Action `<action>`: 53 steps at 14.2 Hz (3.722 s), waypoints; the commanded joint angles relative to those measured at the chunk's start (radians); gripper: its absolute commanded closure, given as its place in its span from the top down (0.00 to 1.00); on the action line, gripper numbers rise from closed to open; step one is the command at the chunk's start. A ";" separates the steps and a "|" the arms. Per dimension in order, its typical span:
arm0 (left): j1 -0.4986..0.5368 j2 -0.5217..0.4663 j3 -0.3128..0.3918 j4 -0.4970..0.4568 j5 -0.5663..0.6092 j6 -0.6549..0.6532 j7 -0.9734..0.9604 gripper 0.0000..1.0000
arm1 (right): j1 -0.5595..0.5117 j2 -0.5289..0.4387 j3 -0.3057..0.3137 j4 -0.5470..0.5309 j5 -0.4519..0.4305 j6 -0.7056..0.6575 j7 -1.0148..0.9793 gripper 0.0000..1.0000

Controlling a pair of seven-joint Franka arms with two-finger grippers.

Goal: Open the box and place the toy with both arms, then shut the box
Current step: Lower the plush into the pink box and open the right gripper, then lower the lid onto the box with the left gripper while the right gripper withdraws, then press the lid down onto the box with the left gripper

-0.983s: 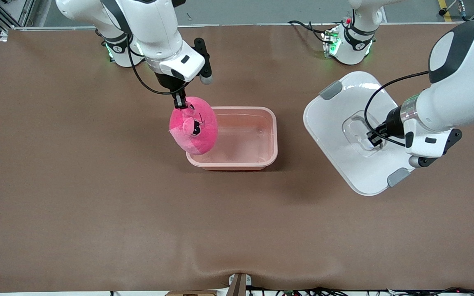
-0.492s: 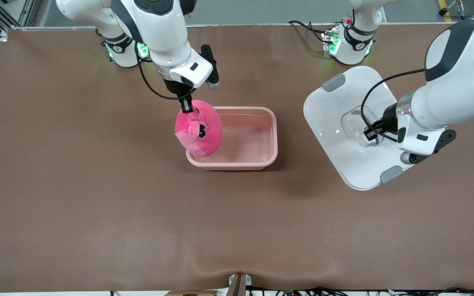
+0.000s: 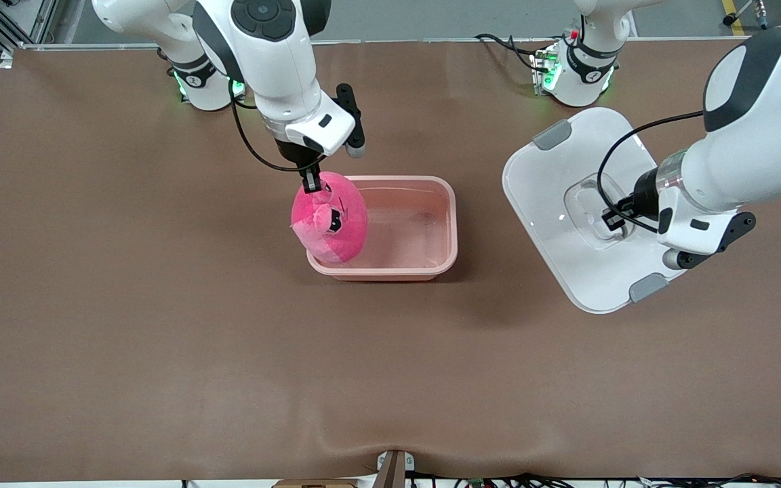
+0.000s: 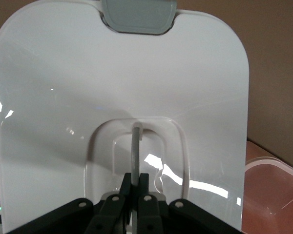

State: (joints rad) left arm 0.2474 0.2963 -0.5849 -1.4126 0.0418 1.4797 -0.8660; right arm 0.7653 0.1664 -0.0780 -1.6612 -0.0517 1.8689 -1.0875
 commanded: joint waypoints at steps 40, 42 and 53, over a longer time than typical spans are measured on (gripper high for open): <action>-0.677 0.354 -0.041 -0.037 0.641 0.571 -2.036 0.00 | -0.759 -0.139 -0.039 0.061 0.079 -0.319 1.017 1.00; -0.698 0.354 -0.041 -0.048 0.639 0.570 -2.038 0.00 | -0.794 -0.143 -0.039 0.055 0.140 -0.330 1.017 1.00; -0.697 0.331 -0.041 -0.124 0.639 0.557 -2.052 0.00 | -0.745 -0.142 -0.025 0.081 0.047 -0.355 1.008 1.00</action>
State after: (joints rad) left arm -0.4457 0.6550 -0.6256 -1.4812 0.6416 2.0413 -2.7577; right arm 0.0105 0.0326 -0.1035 -1.5884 0.0139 1.5259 -0.0919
